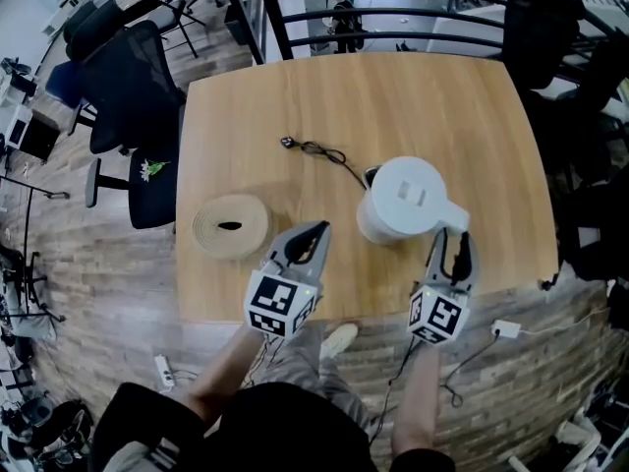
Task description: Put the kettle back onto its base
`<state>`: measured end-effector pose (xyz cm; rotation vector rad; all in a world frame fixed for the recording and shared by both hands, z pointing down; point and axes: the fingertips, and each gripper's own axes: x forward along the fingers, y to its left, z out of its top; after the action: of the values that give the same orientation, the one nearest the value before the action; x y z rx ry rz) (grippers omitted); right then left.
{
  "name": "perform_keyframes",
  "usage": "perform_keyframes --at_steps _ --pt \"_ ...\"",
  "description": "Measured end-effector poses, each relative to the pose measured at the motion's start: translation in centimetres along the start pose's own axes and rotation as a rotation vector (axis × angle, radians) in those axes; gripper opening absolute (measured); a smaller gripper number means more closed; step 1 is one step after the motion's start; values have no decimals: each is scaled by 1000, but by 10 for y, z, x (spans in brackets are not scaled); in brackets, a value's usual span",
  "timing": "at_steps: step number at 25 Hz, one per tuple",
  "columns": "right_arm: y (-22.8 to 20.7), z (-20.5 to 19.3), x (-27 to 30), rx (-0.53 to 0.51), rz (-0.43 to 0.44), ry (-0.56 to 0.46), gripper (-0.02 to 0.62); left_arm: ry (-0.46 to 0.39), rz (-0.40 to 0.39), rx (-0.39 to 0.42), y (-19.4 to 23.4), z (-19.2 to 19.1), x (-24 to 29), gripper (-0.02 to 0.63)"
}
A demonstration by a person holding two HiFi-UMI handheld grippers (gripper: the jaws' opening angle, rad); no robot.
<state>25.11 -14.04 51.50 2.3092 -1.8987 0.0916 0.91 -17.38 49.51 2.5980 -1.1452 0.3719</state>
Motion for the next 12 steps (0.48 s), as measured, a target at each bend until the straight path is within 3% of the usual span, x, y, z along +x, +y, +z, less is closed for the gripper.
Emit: perform_keyframes --at_steps 12 --pt "8 51 -61 2 32 -54 126 -102 -6 32 -26 38 -53 2"
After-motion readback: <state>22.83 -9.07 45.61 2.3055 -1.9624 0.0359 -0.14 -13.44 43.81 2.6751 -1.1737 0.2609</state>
